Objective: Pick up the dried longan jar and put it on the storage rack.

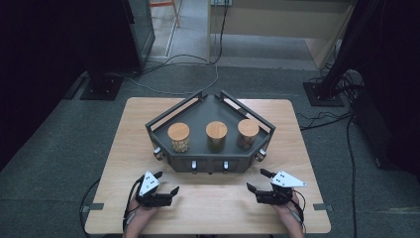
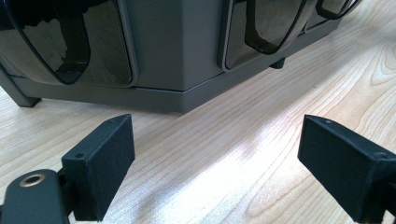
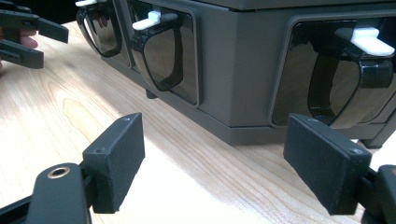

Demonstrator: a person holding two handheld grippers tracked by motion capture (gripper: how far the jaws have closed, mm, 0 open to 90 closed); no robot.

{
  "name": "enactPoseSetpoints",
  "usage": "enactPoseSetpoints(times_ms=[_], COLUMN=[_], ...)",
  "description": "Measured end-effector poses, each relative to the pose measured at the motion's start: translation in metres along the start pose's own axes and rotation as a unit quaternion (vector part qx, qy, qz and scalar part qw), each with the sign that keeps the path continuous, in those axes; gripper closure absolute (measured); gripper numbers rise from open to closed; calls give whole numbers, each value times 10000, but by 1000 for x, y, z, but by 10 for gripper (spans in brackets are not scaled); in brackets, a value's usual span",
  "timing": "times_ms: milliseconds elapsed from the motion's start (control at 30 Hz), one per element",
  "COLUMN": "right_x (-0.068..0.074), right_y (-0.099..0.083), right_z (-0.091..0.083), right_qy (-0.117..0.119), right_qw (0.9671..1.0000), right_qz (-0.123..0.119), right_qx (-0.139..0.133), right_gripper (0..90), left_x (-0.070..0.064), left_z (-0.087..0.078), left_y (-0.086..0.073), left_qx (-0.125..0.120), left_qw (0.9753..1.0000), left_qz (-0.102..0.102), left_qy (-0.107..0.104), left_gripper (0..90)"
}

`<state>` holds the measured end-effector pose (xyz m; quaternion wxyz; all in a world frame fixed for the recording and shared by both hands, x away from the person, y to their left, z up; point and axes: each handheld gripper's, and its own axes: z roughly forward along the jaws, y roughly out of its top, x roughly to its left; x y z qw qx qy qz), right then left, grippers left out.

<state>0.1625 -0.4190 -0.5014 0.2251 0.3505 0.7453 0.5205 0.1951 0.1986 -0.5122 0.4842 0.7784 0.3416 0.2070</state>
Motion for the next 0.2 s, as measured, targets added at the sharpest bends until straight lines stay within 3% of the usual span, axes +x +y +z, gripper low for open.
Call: enactPoseSetpoints(times_ms=[200], right_x=[0], right_y=[-2], right_z=[1], right_qy=[8], right_qw=[10000], right_qz=[9], right_qx=[-17], right_gripper=[203], left_x=[0], left_z=[0], left_y=[-1], left_qx=[-27], left_qw=[10000], left_qz=[-8], left_qy=[4], left_gripper=[108])
